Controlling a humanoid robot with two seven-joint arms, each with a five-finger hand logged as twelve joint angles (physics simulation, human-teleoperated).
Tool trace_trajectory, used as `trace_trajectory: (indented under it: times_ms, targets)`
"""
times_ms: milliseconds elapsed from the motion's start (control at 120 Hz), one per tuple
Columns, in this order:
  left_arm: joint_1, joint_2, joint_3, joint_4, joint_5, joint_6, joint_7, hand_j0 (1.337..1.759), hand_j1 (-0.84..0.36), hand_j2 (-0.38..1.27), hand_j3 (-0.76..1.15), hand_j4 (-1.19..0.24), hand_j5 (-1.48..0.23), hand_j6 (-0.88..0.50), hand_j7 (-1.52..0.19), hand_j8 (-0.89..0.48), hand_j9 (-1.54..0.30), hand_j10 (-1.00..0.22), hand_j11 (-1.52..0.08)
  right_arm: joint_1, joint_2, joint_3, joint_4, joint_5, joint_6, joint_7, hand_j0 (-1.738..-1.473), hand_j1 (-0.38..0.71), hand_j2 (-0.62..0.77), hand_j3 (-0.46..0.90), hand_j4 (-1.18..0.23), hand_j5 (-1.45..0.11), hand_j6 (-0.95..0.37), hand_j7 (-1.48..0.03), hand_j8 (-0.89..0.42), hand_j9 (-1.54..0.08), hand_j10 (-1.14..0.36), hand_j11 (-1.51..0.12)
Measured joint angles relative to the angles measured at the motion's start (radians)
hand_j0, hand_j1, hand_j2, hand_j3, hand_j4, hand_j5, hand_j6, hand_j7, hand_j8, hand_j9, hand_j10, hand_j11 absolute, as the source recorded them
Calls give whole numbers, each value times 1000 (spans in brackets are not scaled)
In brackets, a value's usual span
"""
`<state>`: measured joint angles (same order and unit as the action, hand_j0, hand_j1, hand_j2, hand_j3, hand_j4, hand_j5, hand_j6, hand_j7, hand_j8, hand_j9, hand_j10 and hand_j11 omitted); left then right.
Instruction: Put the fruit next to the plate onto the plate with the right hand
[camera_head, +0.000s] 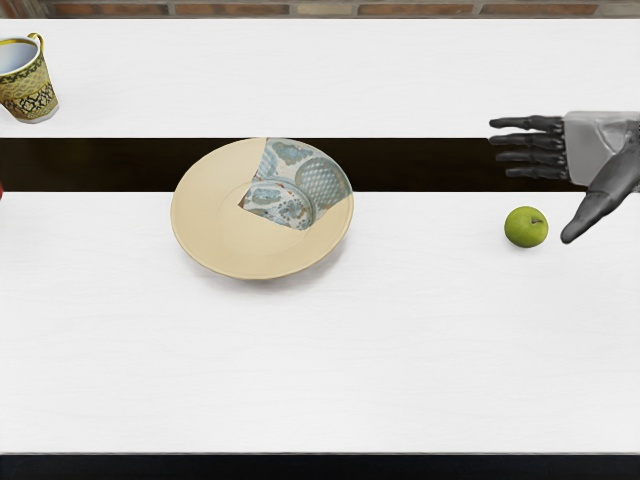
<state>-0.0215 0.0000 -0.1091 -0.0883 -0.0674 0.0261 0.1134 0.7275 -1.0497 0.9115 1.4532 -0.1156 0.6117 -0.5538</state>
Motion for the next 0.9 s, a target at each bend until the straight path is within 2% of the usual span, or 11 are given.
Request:
trace_trajectory:
  times_ms: [133, 250, 367, 525, 700, 900]
  targets:
    - [0, 0, 0, 0, 0, 0, 0, 1658, 337, 2, 0, -10, -13, -11, -13, -10, -13, -10, -13, 13, 3, 2, -5, -25, 0, -25, -1658, -349, 0, 0, -1, 0, -2, -1, -2, -2, -2, -4]
    - [0, 0, 0, 0, 0, 0, 0, 1658, 338, 2, 0, -10, -13, -10, -13, -10, -13, -10, -13, 35, -5, 15, 11, -332, 0, -32, -1658, -349, 0, 0, -2, 0, -2, 0, -2, -1, -2, -2]
    - [0, 0, 0, 0, 0, 0, 0, 1658, 337, 2, 0, -10, -13, -11, -13, -11, -13, -10, -13, 40, 58, 18, 49, -662, -71, -36, -1658, -349, 1, 0, -3, 0, -4, 0, -3, -1, -3, -1]
    - [0, 0, 0, 0, 0, 0, 0, 1658, 338, 2, 0, -10, -13, -11, -13, -10, -13, -10, -13, -40, 189, 12, 83, -944, -292, -47, -1658, -343, 0, 0, -9, -7, -10, -7, -9, -7, -8, -8]
    - [0, 0, 0, 0, 0, 0, 0, 1658, 337, 2, 0, -10, -13, -11, -13, -11, -13, -10, -13, -109, 327, 11, 90, -1094, -414, -55, -1658, -293, -8, 0, -51, -62, -53, -62, -52, -62, -50, -62]
    - [0, 0, 0, 0, 0, 0, 0, 1658, 337, 2, 0, -11, -13, -11, -13, -11, -13, -10, -13, -192, 372, 12, 89, -1187, -532, -57, -1658, -272, -11, 0, -69, -85, -70, -85, -69, -85, -68, -85]
